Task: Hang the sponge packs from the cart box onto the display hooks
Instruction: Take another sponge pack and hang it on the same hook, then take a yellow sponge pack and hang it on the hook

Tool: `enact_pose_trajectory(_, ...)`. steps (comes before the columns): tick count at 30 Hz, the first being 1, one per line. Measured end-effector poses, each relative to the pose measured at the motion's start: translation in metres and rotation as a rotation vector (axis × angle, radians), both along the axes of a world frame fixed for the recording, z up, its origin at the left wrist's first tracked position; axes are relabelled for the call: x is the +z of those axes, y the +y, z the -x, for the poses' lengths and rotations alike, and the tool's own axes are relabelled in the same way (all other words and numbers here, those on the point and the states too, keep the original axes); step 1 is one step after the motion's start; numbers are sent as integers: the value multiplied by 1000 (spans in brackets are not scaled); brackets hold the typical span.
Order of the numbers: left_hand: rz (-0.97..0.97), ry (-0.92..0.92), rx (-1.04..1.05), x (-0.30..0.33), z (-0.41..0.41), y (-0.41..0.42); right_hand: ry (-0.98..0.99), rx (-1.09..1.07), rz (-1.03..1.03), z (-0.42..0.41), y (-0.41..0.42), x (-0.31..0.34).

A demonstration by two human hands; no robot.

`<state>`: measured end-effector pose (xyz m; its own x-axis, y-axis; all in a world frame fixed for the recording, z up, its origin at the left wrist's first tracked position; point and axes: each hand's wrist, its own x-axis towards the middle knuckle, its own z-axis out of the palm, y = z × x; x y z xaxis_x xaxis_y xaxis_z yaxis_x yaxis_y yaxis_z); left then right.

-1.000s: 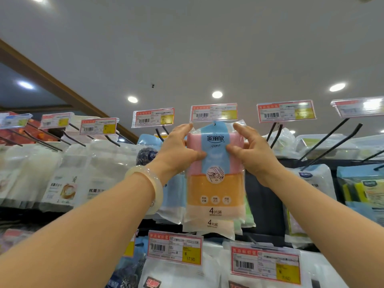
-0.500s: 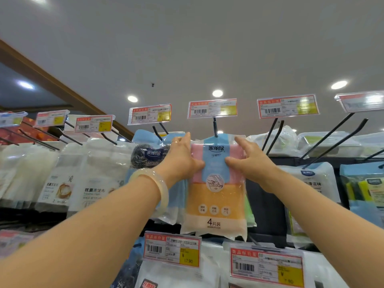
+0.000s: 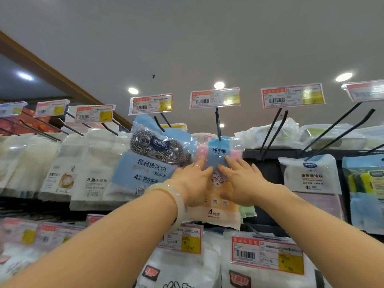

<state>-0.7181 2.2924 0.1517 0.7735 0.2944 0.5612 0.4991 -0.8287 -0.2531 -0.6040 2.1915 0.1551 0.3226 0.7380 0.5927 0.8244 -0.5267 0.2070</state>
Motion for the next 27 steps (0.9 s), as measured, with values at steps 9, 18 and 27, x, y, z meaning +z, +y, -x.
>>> enact_pose_trajectory(9,-95,-133,-52,-21,53,-11,-15,105,-74,67,-9,-10)
enact_pose_trajectory(18,-39,-198,278,-94,235,28,-21,522,-10,227,59,-66)
enact_pose_trajectory(27,341,-57,786,-296,470,58,207,927,425,429,151,-273)
